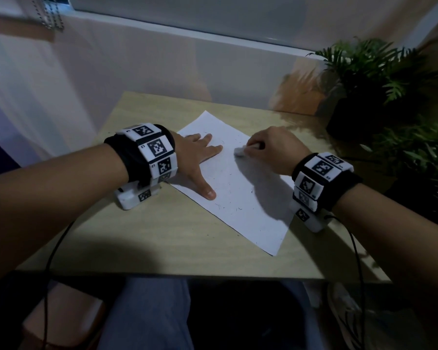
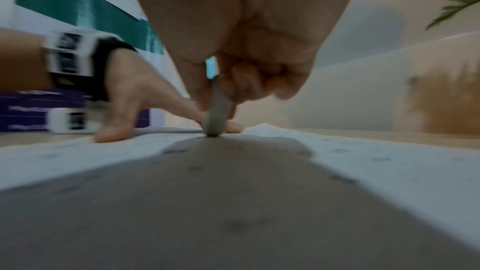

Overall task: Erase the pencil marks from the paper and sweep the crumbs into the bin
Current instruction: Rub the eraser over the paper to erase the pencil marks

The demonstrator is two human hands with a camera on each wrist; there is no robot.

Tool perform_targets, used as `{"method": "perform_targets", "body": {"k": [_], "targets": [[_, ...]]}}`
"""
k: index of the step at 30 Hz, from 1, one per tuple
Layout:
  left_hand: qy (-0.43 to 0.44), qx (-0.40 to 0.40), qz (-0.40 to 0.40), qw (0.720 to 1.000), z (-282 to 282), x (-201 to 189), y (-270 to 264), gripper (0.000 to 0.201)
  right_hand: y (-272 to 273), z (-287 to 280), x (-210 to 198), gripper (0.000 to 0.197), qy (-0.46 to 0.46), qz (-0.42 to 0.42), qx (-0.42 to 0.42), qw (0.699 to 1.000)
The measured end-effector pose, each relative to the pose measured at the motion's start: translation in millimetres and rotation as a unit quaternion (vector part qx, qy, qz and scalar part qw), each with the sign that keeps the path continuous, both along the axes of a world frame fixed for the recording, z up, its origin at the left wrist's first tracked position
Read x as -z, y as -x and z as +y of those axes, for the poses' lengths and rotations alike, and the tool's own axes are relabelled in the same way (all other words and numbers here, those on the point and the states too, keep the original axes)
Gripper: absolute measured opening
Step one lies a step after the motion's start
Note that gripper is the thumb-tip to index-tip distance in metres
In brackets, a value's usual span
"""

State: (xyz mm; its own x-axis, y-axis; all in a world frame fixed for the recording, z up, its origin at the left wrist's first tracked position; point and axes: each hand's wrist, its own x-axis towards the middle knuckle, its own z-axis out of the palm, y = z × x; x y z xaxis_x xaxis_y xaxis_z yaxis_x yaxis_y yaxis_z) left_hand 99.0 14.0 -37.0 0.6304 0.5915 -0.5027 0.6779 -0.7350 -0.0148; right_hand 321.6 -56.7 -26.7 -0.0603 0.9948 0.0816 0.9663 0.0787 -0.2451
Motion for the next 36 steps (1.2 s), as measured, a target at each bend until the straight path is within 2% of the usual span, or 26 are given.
{"method": "perform_targets", "body": {"k": [2, 6, 8, 11, 13, 16, 18, 19, 22, 24, 27, 29, 32, 34, 36], "targets": [[-0.003, 0.002, -0.001, 1.0, 0.4, 0.7, 0.5, 0.159, 6.4, -6.1, -0.5, 0.037, 0.006, -0.003, -0.02, 1.0], [-0.002, -0.003, 0.007, 1.0, 0.3, 1.1, -1.1, 0.164, 21.1, -24.6, -4.3, 0.036, 0.09, 0.068, -0.09, 0.99], [0.0, -0.004, 0.007, 1.0, 0.2, 0.5, -1.5, 0.166, 17.1, -20.3, -2.0, 0.035, 0.062, 0.06, -0.075, 0.993], [0.002, 0.0, 0.005, 1.0, 0.9, 1.4, -0.7, 0.166, 11.4, -14.7, 0.7, 0.047, -0.01, 0.001, -0.038, 0.999], [0.001, -0.001, 0.007, 1.0, 0.3, 0.3, 0.0, 0.161, 19.2, -20.7, 1.4, 0.05, -0.006, -0.01, -0.065, 0.998], [0.004, -0.009, 0.013, 1.0, -1.4, -3.6, -2.3, 0.152, 35.1, -35.0, -1.2, 0.043, 0.054, 0.048, -0.135, 0.988], [0.008, -0.012, 0.014, 1.0, -1.8, -5.3, -2.6, 0.153, 34.8, -34.0, -1.6, 0.033, 0.061, 0.069, -0.128, 0.988], [0.009, -0.01, 0.013, 1.0, -1.6, -4.9, -2.1, 0.155, 31.9, -30.6, -0.2, 0.032, 0.046, 0.054, -0.107, 0.992], [0.006, 0.0, 0.013, 1.0, -1.3, -1.8, -0.4, 0.162, 25.4, -25.3, 4.6, 0.042, -0.013, -0.014, -0.065, 0.998], [0.006, -0.002, 0.017, 1.0, -2.4, -3.1, -0.7, 0.161, 31.6, -30.6, 5.2, 0.044, 0.002, -0.001, -0.103, 0.995], [0.01, -0.008, 0.018, 1.0, -3.5, -6.7, -2.8, 0.159, 38.4, -37.8, 2.5, 0.039, 0.057, 0.064, -0.153, 0.984], [0.007, -0.006, 0.016, 1.0, -3.2, -5.9, -2.5, 0.16, 34.0, -32.1, 2.3, 0.037, 0.056, 0.055, -0.12, 0.99], [0.008, -0.001, 0.01, 1.0, -2.0, -1.3, -1.0, 0.165, 26.2, -24.1, 4.5, 0.043, -0.01, -0.018, -0.062, 0.998], [0.006, 0.001, 0.011, 1.0, -1.4, -0.3, -1.4, 0.168, 30.1, -26.8, 4.7, 0.041, -0.01, -0.017, -0.088, 0.996], [0.007, -0.001, 0.015, 1.0, -0.9, -0.8, -2.6, 0.168, 37.5, -33.4, 1.9, 0.036, 0.046, 0.032, -0.131, 0.99]]}}
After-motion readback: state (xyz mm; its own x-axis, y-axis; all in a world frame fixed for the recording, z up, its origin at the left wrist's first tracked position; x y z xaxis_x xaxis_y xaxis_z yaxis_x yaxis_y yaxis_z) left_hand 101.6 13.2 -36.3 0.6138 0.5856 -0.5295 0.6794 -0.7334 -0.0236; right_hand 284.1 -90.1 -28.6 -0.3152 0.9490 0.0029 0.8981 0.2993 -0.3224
